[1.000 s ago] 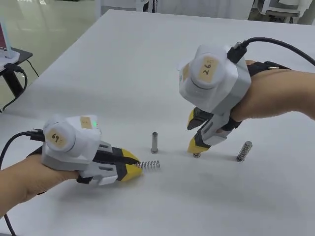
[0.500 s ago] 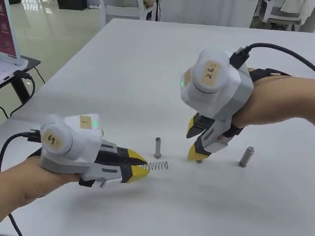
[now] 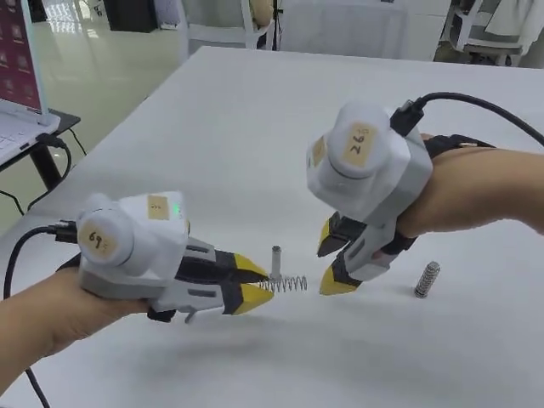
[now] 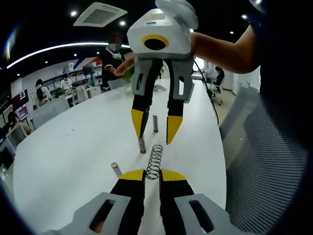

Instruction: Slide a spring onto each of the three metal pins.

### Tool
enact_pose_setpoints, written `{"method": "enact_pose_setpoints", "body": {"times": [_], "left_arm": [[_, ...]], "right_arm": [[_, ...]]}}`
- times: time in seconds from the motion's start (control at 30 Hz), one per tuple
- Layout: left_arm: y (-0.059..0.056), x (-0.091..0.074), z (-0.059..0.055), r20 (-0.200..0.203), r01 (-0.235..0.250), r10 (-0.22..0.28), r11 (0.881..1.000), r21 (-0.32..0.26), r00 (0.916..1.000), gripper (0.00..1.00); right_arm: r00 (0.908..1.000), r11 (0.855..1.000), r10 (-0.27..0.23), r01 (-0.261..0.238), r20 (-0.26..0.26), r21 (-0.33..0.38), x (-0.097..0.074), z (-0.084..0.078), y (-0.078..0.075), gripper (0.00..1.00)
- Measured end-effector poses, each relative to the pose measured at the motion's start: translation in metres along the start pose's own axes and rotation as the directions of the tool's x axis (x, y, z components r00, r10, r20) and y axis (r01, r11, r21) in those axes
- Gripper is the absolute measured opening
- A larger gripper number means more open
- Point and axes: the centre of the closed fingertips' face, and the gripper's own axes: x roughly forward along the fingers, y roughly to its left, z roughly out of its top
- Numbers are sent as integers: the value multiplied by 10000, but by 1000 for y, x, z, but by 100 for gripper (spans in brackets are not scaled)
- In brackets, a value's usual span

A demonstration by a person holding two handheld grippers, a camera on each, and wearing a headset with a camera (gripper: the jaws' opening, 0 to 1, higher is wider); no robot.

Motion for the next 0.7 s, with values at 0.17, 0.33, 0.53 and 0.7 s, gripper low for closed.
{"method": "enact_pose_setpoints", "body": {"times": [0.17, 0.33, 0.53, 0.7], "left_arm": [[0, 0, 7, 93, -39, 38, 9999, 131, 10000, 3], [-1, 0, 13, 156, -66, 62, 9997, 239, 9999, 3], [-2, 0, 19, 238, -76, 68, 9993, 354, 9997, 3], [-2, 1, 24, 323, -88, 73, 9990, 440, 9995, 3]], "right_arm": [[9999, 9999, 121, -121, 105, 6, 1, 2, 5, 24], [9998, 9998, 192, -192, 110, -49, 3, 3, 7, 23], [9995, 9997, 231, -229, 199, -83, 4, 6, 9, 22], [9994, 9996, 259, -257, 215, -93, 5, 7, 10, 20]]}}
